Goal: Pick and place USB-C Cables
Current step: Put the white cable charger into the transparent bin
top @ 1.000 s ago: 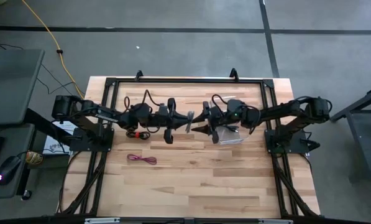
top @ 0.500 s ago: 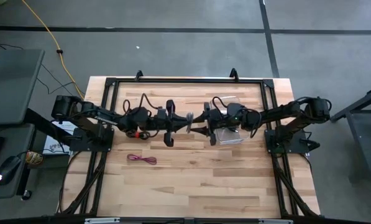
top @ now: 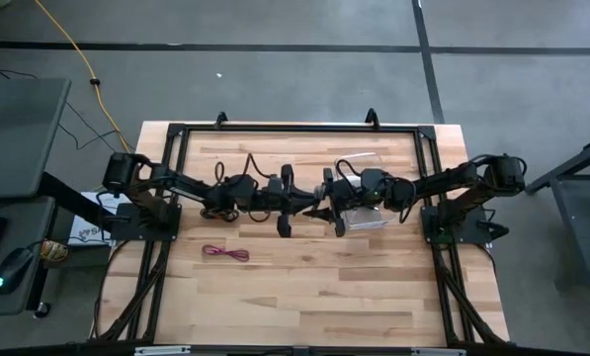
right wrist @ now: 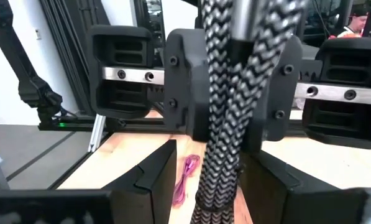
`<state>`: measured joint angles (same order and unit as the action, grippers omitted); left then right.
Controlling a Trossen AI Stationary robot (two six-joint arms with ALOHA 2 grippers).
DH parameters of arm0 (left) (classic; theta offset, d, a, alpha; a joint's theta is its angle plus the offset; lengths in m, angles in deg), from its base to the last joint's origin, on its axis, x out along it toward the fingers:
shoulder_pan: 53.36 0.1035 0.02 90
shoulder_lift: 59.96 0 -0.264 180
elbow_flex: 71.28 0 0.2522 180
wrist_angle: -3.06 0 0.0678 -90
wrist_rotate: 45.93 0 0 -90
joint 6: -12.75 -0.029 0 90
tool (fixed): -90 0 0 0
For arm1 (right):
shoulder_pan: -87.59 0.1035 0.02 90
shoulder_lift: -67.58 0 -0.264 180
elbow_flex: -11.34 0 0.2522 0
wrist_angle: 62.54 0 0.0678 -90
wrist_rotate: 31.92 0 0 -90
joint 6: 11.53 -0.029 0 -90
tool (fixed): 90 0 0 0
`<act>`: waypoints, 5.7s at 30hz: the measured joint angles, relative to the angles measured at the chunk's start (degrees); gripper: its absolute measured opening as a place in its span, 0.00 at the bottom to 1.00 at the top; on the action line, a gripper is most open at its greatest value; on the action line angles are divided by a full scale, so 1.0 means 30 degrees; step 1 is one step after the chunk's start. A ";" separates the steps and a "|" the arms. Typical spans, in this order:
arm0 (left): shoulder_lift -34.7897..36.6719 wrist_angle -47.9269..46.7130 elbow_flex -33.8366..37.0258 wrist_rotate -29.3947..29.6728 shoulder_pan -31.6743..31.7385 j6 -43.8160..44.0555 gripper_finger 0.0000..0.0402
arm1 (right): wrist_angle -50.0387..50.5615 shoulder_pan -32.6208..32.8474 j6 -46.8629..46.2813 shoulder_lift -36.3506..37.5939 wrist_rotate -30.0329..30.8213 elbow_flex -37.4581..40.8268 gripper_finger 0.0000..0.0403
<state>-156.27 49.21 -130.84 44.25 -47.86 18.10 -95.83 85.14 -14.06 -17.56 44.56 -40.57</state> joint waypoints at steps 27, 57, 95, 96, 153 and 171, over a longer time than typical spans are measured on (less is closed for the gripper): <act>-0.0007 -0.0156 0.0000 0.0019 -0.0015 0.0390 0.00 | 0.0429 -0.0060 0.0837 0.0015 0.0063 -0.0051 0.04; 0.9371 -0.8276 0.3463 -0.0278 0.1101 0.0100 0.55 | 0.5390 -0.0402 0.2371 0.3217 0.3007 0.0517 0.01; 1.5569 -0.5730 0.8801 0.0731 0.1668 -0.0350 0.56 | 0.3896 -0.1422 0.0846 0.8633 0.8088 0.5187 0.01; 1.5569 -0.5729 0.8801 0.0731 0.1668 -0.0350 0.56 | 0.3896 -0.1422 0.0846 0.8633 0.8088 0.5187 0.01; 1.5574 -0.5861 0.8794 0.0733 0.1668 0.0677 0.56 | 2.8742 0.0684 -0.8906 0.6357 1.6296 -0.5439 0.01; 1.5577 -0.5860 0.8794 0.0731 0.1661 0.1166 0.56 | 2.9393 -0.3190 -0.9079 0.3359 0.8493 -0.3756 0.01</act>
<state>-109.54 31.62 -104.46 46.44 -42.88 21.59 -7.65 75.57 -41.29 -7.49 70.04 -51.84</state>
